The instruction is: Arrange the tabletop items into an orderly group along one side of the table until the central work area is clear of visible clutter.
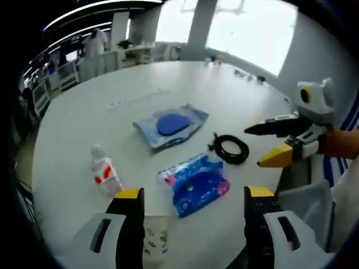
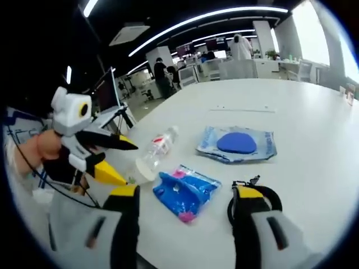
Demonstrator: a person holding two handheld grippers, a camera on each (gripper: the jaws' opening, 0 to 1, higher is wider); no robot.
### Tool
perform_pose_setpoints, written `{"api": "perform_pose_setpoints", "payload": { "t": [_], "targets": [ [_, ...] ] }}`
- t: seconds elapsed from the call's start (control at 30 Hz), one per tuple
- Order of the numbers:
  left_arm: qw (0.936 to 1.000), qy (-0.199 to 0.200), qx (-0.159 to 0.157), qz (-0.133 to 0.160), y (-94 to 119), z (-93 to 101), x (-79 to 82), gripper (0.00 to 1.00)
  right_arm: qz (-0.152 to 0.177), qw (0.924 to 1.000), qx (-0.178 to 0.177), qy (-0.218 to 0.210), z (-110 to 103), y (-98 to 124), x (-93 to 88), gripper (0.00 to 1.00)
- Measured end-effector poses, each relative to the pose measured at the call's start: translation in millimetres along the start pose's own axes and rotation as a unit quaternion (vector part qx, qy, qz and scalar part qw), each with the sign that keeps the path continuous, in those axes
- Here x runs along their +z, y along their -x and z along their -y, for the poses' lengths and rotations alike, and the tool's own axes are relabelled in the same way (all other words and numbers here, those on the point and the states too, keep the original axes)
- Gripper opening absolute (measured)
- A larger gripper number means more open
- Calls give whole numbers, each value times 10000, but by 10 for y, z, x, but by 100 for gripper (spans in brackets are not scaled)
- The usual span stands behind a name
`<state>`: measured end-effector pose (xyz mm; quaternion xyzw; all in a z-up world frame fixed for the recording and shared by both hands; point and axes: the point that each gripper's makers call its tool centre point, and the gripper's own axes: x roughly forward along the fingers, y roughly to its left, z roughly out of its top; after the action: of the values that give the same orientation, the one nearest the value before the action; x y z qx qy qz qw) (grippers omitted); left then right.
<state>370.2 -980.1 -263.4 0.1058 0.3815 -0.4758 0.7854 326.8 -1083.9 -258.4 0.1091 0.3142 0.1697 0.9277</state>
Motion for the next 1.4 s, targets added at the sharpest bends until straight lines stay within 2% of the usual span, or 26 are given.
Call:
{"api": "perform_pose_setpoints", "payload": {
  "t": [0.23,0.6,0.93,1.33,1.4],
  "targets": [
    [9992,-184,49,-343,-137,-30,-101,66,-98,9999,-65,-69,34,-95,-98,59],
    [9974,-361,61,-624,-362,-65,-146,61,-256,9991,-244,-233,104,-276,-249,46],
    [9963,-133,54,-848,-533,-123,-217,55,-493,9974,-317,-417,156,-418,-440,41],
    [9925,-61,161,-1214,-672,-206,-352,45,-635,9952,-433,-609,224,-497,-543,36],
    [9927,7,121,-1203,-692,-191,-362,45,-654,9950,-452,-606,241,-511,-559,35]
  ]
}}
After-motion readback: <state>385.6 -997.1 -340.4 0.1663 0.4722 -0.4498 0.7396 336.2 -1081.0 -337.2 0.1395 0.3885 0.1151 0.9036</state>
